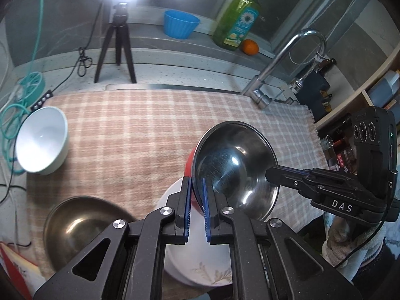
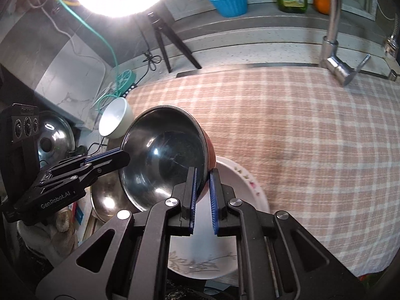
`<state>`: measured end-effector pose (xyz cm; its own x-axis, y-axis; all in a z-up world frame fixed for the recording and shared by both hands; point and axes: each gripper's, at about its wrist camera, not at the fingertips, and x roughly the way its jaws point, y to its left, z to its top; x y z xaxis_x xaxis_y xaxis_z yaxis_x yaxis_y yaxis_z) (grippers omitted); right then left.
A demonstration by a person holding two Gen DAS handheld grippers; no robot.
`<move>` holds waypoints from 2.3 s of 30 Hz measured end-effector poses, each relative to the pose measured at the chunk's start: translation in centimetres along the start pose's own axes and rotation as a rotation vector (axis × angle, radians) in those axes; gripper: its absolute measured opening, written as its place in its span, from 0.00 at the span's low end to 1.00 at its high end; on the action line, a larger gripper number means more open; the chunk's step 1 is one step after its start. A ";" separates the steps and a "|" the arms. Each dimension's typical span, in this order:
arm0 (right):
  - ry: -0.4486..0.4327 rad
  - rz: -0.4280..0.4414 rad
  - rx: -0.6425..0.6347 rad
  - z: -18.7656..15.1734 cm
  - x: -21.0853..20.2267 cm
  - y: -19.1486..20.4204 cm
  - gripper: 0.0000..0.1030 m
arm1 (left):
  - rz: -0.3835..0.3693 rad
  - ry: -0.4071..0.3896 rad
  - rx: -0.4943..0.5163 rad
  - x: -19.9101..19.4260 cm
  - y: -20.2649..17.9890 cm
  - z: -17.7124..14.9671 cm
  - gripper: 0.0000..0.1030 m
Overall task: Organize plates and bowls
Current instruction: 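Lift the red bowl with the left gripper toward the large steel bowl, then lower the red bowl into the large steel bowl and open the left gripper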
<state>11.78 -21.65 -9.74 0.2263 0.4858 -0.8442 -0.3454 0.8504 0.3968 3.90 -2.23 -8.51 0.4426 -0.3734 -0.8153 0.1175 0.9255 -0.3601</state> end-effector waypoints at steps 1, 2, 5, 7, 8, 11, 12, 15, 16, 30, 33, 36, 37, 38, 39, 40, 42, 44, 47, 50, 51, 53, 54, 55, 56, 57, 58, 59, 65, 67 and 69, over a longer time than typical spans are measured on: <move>0.003 0.005 -0.009 -0.1 0.2 0.7 0.10 | 0.002 -0.002 -0.008 -0.4 0.6 -0.2 0.07; 0.006 0.009 -0.015 -0.2 0.3 1.3 0.10 | 0.003 -0.004 -0.017 -0.7 1.2 -0.3 0.07; 0.018 0.021 -0.036 -0.3 1.0 3.3 0.11 | 0.010 -0.010 -0.038 -1.7 2.7 -0.8 0.07; 0.022 0.029 -0.045 -0.4 1.5 4.4 0.11 | 0.020 -0.015 -0.050 -2.4 3.7 -1.1 0.07; 0.025 0.034 -0.052 -0.5 1.7 5.0 0.11 | 0.025 -0.017 -0.054 -2.7 4.1 -1.2 0.07; 0.038 0.050 -0.069 -0.7 2.5 6.6 0.11 | 0.040 -0.022 -0.067 -3.5 5.5 -1.7 0.07; 0.044 0.055 -0.075 -0.8 2.8 7.2 0.11 | 0.046 -0.023 -0.070 -3.8 5.9 -1.9 0.07; 0.064 0.075 -0.091 -1.0 3.7 8.6 0.11 | 0.064 -0.024 -0.079 -4.4 7.1 -2.4 0.07; 0.070 0.082 -0.095 -1.1 3.9 9.0 0.12 | 0.071 -0.023 -0.086 -4.6 7.6 -2.6 0.07; 0.174 0.119 -0.155 -2.9 7.5 12.5 0.12 | 0.128 0.019 -0.155 -5.4 11.7 -5.3 0.07; 0.200 0.119 -0.163 -3.4 8.3 12.6 0.12 | 0.140 0.028 -0.155 -5.3 11.9 -5.7 0.07; 0.219 0.112 -0.170 -3.7 8.9 12.7 0.12 | 0.144 0.045 -0.161 -5.0 12.3 -6.1 0.07; 0.226 0.110 -0.170 -3.8 9.1 12.8 0.12 | 0.145 0.052 -0.164 -4.8 12.4 -6.3 0.07; 0.232 0.109 -0.168 -3.8 9.3 12.7 0.12 | 0.146 0.057 -0.166 -4.7 12.5 -6.4 0.07; 0.240 0.105 -0.171 -3.9 9.5 12.7 0.12 | 0.150 0.064 -0.164 -4.5 12.5 -6.5 0.07; 0.245 0.099 -0.174 -3.9 9.7 12.8 0.12 | 0.152 0.068 -0.164 -4.3 12.6 -6.7 0.07; 0.253 0.091 -0.177 -4.0 10.0 12.9 0.12 | 0.159 0.076 -0.160 -4.1 12.6 -6.8 0.07; 0.256 0.087 -0.182 -4.0 10.2 13.1 0.12 | 0.170 0.080 -0.157 -4.0 12.7 -6.9 0.07; 0.260 0.078 -0.186 -4.1 10.5 13.3 0.12 | 0.175 0.089 -0.159 -3.8 12.9 -7.0 0.07; 0.267 0.077 -0.185 -4.2 10.7 13.3 0.13 | 0.176 0.095 -0.157 -3.6 13.0 -7.1 0.07; 0.270 0.077 -0.185 -4.2 10.8 13.3 0.14 | 0.176 0.096 -0.157 -3.6 13.0 -7.1 0.07; 0.272 0.067 -0.187 -4.2 10.9 13.3 0.14 | 0.175 0.099 -0.157 -3.5 13.0 -7.1 0.07; 0.274 0.060 -0.190 -4.2 11.0 13.4 0.14 | 0.175 0.100 -0.157 -3.4 13.0 -7.1 0.07; 0.274 0.058 -0.193 -4.2 11.1 13.4 0.14 | 0.177 0.099 -0.155 -3.4 13.0 -7.1 0.07; 0.274 0.056 -0.198 -4.1 11.1 13.5 0.14 | 0.180 0.100 -0.153 -3.4 13.0 -7.1 0.07; 0.272 0.055 -0.200 -4.1 11.1 13.5 0.14 | 0.181 0.100 -0.152 -3.4 13.0 -7.1 0.07; 0.267 0.051 -0.203 -4.1 11.1 13.5 0.14 | 0.182 0.101 -0.151 -3.3 13.0 -7.1 0.07; 0.264 0.045 -0.204 -4.0 11.2 13.5 0.14 | 0.182 0.103 -0.152 -3.2 13.1 -7.1 0.07; 0.257 0.040 -0.215 -3.8 11.1 13.4 0.16 | 0.186 0.105 -0.148 -3.1 13.2 -7.0 0.07; 0.259 0.050 -0.215 -3.7 11.1 13.4 0.21 | 0.186 0.105 -0.143 -3.1 13.1 -7.0 0.07; 0.251 0.052 -0.219 -3.7 10.9 13.5 0.25 | 0.189 0.101 -0.136 -3.2 12.9 -6.9 0.08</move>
<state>6.21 -5.58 -14.95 -0.0181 0.4394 -0.8981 -0.5439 0.7494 0.3777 -2.16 10.44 -13.64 0.3532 -0.2049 -0.9128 -0.0831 0.9650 -0.2488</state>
